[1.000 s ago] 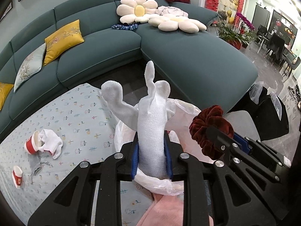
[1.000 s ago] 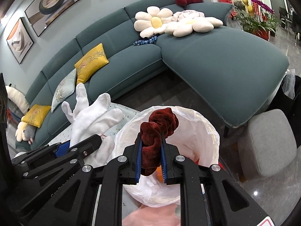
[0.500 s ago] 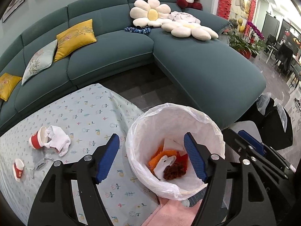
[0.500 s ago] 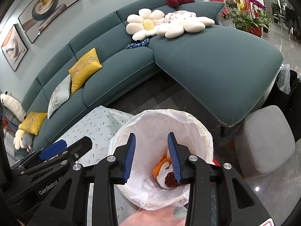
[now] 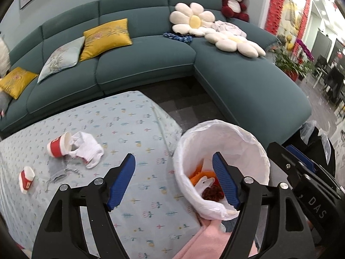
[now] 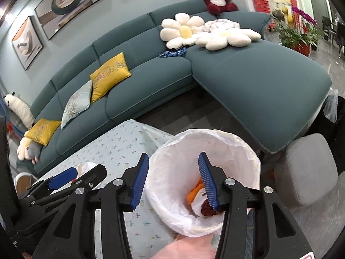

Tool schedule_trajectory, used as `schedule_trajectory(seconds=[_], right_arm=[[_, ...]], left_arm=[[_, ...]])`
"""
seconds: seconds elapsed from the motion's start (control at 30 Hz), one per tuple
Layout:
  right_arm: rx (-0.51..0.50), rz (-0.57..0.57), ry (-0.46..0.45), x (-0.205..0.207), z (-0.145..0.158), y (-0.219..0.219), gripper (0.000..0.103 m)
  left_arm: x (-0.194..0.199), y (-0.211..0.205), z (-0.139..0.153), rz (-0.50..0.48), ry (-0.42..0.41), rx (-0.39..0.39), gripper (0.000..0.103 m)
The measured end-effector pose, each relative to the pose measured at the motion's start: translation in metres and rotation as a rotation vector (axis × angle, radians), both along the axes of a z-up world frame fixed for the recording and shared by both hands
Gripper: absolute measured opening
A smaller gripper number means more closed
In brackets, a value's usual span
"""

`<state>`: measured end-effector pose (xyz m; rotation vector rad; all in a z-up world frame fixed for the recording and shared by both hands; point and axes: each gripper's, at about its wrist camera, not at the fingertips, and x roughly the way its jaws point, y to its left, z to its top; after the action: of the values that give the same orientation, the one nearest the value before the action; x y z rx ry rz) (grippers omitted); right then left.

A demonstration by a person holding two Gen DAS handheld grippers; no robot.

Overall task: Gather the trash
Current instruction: 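Move both open grippers back over the table toward the cups and grey bag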

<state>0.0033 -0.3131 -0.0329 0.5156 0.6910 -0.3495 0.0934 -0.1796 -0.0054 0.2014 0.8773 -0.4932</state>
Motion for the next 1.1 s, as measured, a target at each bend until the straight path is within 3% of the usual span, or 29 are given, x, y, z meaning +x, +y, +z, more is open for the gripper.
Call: schedule_trajectory(seconds=[0.13, 0.67, 1.1], right_arm=[[-0.017, 0.039, 0.002, 0.008, 0.006, 0.020, 0.047], [-0.088, 0.223, 0.030, 0.057, 0.016, 0.133, 0.054], [-0.138, 0.411, 0.099, 0.109, -0.005, 0.243, 0.062]], left_arm=[[0.005, 0.026, 0.005, 0.046, -0.004, -0.019, 0.079], [0.040, 0.166, 0.002, 0.281, 0.029, -0.083, 0.085], [0.073, 0.311, -0.034, 0.547, 0.117, -0.114, 0.090]])
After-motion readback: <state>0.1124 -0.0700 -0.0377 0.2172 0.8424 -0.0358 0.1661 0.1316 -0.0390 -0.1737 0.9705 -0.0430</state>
